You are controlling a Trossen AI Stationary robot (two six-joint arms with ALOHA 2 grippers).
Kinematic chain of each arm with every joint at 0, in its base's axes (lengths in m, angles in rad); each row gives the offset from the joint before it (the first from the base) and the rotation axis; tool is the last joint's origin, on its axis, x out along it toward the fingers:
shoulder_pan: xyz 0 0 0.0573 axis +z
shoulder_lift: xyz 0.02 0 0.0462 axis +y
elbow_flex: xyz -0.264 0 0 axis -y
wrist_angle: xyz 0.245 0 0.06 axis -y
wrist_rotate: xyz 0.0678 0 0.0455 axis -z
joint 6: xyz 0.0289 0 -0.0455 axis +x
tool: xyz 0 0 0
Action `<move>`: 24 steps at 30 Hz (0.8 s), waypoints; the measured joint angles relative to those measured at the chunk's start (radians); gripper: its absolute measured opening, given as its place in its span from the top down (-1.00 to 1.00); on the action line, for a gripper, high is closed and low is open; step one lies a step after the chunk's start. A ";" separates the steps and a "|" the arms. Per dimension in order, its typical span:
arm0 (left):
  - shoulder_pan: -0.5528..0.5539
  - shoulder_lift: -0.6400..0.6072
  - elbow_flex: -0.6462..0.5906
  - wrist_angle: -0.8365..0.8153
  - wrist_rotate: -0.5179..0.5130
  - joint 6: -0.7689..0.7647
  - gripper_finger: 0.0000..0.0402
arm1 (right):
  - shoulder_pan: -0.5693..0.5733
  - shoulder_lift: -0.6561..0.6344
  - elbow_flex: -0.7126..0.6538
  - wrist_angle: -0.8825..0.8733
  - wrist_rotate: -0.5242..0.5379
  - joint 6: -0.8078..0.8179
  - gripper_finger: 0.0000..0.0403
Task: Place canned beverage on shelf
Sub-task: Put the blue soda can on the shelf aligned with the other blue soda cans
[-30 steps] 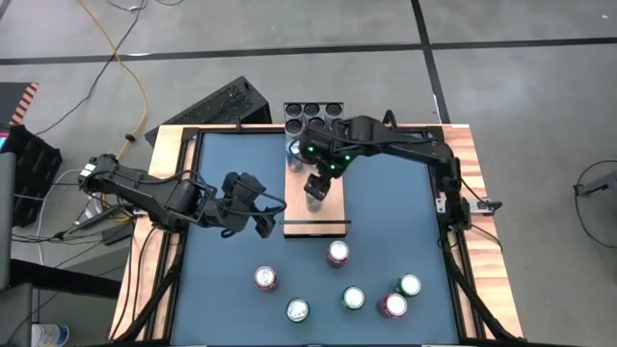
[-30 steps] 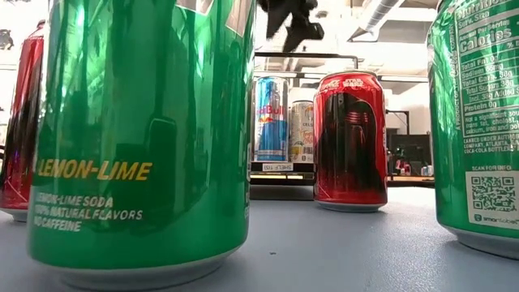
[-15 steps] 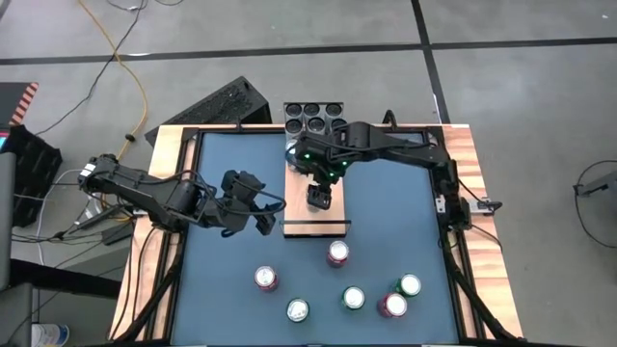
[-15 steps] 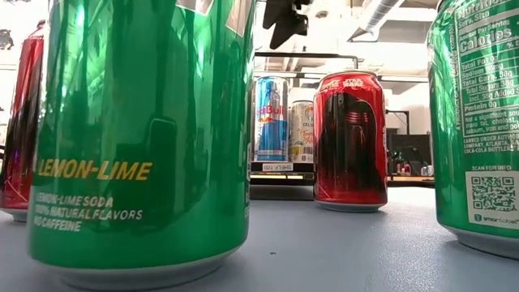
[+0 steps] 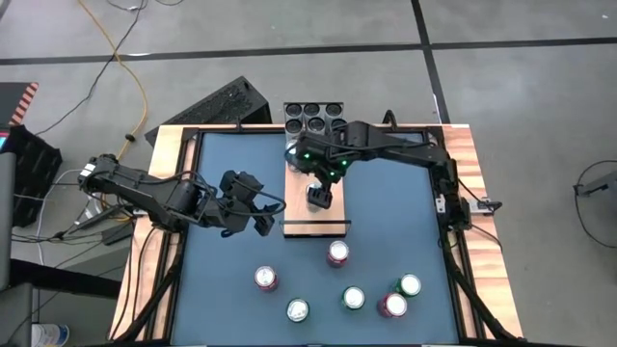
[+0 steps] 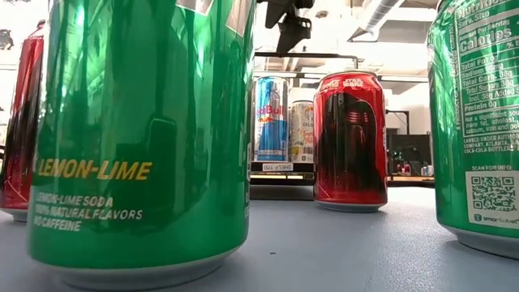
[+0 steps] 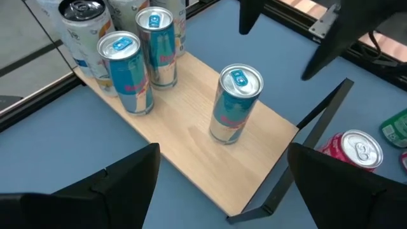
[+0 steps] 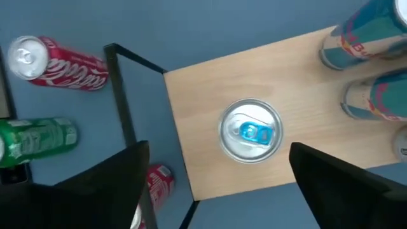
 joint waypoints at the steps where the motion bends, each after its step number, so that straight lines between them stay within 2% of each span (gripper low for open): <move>1: 0.000 0.000 0.000 0.000 0.000 -0.001 -0.64 | 0.000 0.000 -0.009 0.008 0.014 0.009 -0.88; 11: 0.000 0.000 0.000 -0.001 0.017 -0.008 -0.64 | -0.002 0.000 -0.168 0.106 0.040 0.084 -0.86; 15: 0.000 0.000 0.000 -0.001 0.017 -0.009 -0.64 | -0.002 -0.001 -0.214 0.145 0.099 0.092 -0.86; 24: 0.000 0.000 0.000 0.000 0.017 -0.009 -0.64 | -0.010 0.000 -0.225 0.192 0.115 0.124 -0.85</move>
